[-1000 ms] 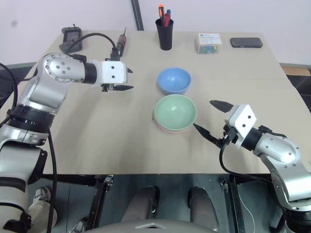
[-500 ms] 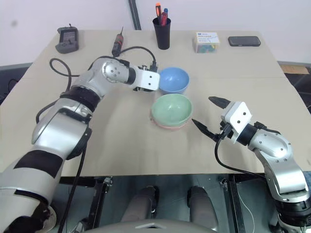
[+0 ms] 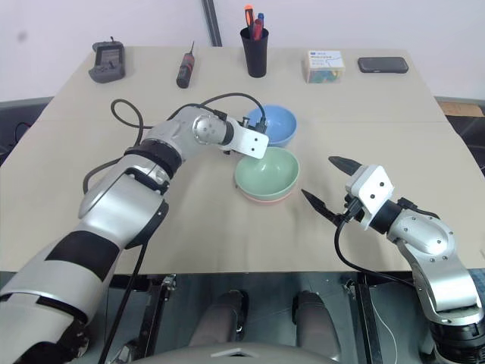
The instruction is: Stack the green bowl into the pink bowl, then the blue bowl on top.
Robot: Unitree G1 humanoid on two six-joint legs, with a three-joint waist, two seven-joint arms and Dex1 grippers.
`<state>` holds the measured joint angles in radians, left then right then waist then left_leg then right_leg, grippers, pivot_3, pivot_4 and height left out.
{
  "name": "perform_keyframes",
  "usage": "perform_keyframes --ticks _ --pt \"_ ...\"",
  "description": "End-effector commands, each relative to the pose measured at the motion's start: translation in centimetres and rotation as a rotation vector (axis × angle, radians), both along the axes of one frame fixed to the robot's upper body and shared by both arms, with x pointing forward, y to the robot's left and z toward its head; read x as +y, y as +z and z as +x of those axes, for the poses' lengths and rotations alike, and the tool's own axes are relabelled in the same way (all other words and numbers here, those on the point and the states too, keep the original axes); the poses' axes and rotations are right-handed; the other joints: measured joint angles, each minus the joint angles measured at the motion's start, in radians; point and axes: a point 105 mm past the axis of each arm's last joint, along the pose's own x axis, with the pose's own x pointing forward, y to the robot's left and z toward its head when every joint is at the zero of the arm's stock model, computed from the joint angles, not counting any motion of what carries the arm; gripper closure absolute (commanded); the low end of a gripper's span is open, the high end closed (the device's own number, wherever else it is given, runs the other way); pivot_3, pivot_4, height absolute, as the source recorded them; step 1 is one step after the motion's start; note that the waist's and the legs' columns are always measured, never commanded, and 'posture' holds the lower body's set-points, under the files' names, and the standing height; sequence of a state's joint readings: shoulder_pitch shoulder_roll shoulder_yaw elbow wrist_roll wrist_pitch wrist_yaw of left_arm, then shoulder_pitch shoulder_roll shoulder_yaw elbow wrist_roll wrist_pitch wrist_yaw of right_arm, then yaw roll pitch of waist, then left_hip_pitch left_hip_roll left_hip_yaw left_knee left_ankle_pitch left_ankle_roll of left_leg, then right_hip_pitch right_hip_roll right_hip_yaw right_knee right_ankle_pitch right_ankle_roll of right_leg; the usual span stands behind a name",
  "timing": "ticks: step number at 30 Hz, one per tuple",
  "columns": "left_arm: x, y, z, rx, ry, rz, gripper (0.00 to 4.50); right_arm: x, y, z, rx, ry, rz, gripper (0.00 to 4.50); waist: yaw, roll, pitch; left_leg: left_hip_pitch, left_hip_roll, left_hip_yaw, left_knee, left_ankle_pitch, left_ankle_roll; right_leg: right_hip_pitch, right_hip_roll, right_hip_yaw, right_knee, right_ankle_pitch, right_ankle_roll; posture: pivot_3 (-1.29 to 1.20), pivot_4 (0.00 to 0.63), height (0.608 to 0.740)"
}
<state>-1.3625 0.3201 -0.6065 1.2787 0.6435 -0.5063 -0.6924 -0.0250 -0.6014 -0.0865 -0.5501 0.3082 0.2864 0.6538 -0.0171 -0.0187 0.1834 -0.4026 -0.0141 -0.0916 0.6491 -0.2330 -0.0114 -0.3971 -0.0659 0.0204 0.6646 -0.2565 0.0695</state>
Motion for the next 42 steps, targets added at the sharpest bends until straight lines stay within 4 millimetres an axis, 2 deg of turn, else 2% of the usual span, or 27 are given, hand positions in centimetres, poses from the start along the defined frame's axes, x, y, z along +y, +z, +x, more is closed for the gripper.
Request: perform_keyframes --ticks 1,7,12,15,18,19,22,24,27,30,31,33,34,37,38,39,42 --pt "-0.5 0.8 0.0 -0.024 -0.026 -0.009 4.43 0.2 1.3 -0.4 -0.065 0.015 -0.003 0.00 0.001 0.000 0.000 0.000 0.000 0.000 0.000 0.000 0.000 0.000 0.000 0.000 0.000 0.000 0.000 0.00 0.150 0.740" --pt "-0.1 1.2 -0.3 0.000 -0.039 -0.049 4.48 0.1 1.2 -0.3 -0.062 0.017 -0.003 0.00 0.000 0.000 0.000 0.000 0.000 0.000 0.000 0.000 0.000 0.000 0.000 0.000 0.000 0.000 0.000 0.00 0.150 0.740" --pt "0.0 4.2 -1.5 0.031 -0.131 -0.144 4.48 -1.0 1.1 -0.8 -0.052 -0.001 0.004 0.00 0.000 0.000 0.000 0.000 0.000 0.000 0.000 0.000 0.000 0.000 0.000 0.000 0.000 0.000 0.000 0.00 0.150 0.740" --pt "0.7 6.1 -3.3 0.088 -0.225 -0.171 4.48 -1.9 1.1 -1.4 -0.036 -0.016 0.018 0.00 0.000 0.000 0.000 0.000 0.000 0.000 0.000 0.000 0.000 0.000 0.000 0.000 0.000 0.000 0.000 0.00 0.150 0.740" --pt "1.3 7.9 -6.2 0.157 -0.331 -0.252 4.48 -2.9 1.1 -2.2 -0.028 -0.036 0.033 0.00 -0.003 0.001 0.000 0.001 0.001 0.001 -0.001 0.000 0.000 0.000 0.000 0.001 0.000 0.000 0.000 0.00 0.150 0.740" --pt "1.0 8.7 -7.6 0.177 -0.401 -0.331 4.48 -3.2 1.0 -2.5 -0.025 -0.040 0.033 0.00 -0.002 0.001 0.000 0.001 0.001 0.001 -0.001 0.000 0.000 0.000 0.000 0.002 0.000 0.000 0.000 0.00 0.150 0.740" --pt "2.6 8.1 -10.5 0.250 -0.457 -0.339 4.48 -4.3 0.9 -3.6 -0.005 -0.053 0.033 0.00 -0.003 0.002 -0.001 0.002 0.002 0.001 -0.001 0.000 0.000 0.001 -0.001 0.002 0.001 0.000 0.000 0.00 0.150 0.740" --pt "3.0 8.0 -11.1 0.284 -0.413 -0.344 4.48 -4.9 1.1 -4.2 -0.002 -0.054 0.029 0.00 -0.003 0.002 0.000 0.003 0.002 0.002 0.000 0.000 0.000 0.001 0.000 0.003 0.002 0.000 -0.001 0.00 0.150 0.740" --pt "3.1 8.2 -12.3 0.240 -0.455 -0.320 4.48 -6.2 1.7 -5.4 -0.007 -0.045 0.010 0.00 0.003 0.001 -0.001 0.004 0.001 0.002 0.002 0.000 0.000 0.002 0.000 0.003 0.005 0.000 0.000 0.00 0.150 0.740" --pt "2.8 7.9 -12.8 0.223 -0.488 -0.291 4.48 -6.8 2.2 -6.1 -0.010 -0.034 -0.006 0.00 0.005 0.001 -0.001 0.006 0.001 0.002 0.004 0.000 0.000 0.004 0.000 0.003 0.006 0.000 0.000 0.00 0.150 0.740" --pt "2.7 7.8 -13.0 0.248 -0.492 -0.288 3.94 -6.9 2.2 -6.2 -0.011 -0.035 -0.013 0.00 0.004 0.001 -0.001 0.006 0.001 0.002 0.004 0.000 0.000 0.004 0.000 0.003 0.006 0.000 0.000 0.00 0.150 0.740" --pt "2.7 7.2 -13.3 0.348 -0.476 -0.260 3.53 -6.9 2.3 -6.2 -0.011 -0.034 -0.019 0.00 0.003 0.001 -0.001 0.007 0.001 0.002 0.004 0.000 0.000 0.004 0.000 0.003 0.007 0.000 0.000 0.00 0.150 0.740" --pt "2.7 7.0 -13.5 0.379 -0.475 -0.256 3.01 -6.9 2.3 -6.2 -0.013 -0.032 -0.022 0.00 0.001 0.001 -0.001 0.007 0.001 0.003 0.005 0.000 0.000 0.005 0.001 0.004 0.008 0.000 0.000 0.00 0.150 0.740" --pt "1.8 7.1 -13.5 0.374 -0.479 -0.328 1.86 -6.3 2.1 -5.9 -0.010 -0.011 -0.026 0.00 0.000 0.001 -0.001 0.007 0.002 0.003 0.005 0.000 0.000 0.004 0.001 0.004 0.009 0.000 0.000 0.00 0.150 0.740" --pt "1.7 7.2 -13.3 0.360 -0.472 -0.353 1.76 -6.0 2.1 -5.8 -0.008 -0.003 -0.026 0.00 0.000 0.001 -0.001 0.007 0.002 0.003 0.005 0.000 0.000 0.004 0.001 0.004 0.009 0.000 0.000 0.00 0.150 0.740" --pt "1.7 7.4 -13.2 0.351 -0.453 -0.411 1.49 -5.7 1.9 -5.6 -0.002 0.012 -0.027 0.00 0.000 0.001 -0.001 0.007 0.002 0.003 0.005 0.000 0.000 0.004 0.001 0.004 0.009 0.000 0.000 0.00 0.150 0.740" --pt "2.2 8.2 -12.6 0.369 -0.348 -0.628 1.49 -4.6 1.6 -5.0 0.024 0.049 -0.014 0.00 -0.003 0.001 -0.001 0.007 0.002 0.003 0.005 0.000 0.000 0.003 0.001 0.005 0.009 0.000 0.000 0.00 0.150 0.740"
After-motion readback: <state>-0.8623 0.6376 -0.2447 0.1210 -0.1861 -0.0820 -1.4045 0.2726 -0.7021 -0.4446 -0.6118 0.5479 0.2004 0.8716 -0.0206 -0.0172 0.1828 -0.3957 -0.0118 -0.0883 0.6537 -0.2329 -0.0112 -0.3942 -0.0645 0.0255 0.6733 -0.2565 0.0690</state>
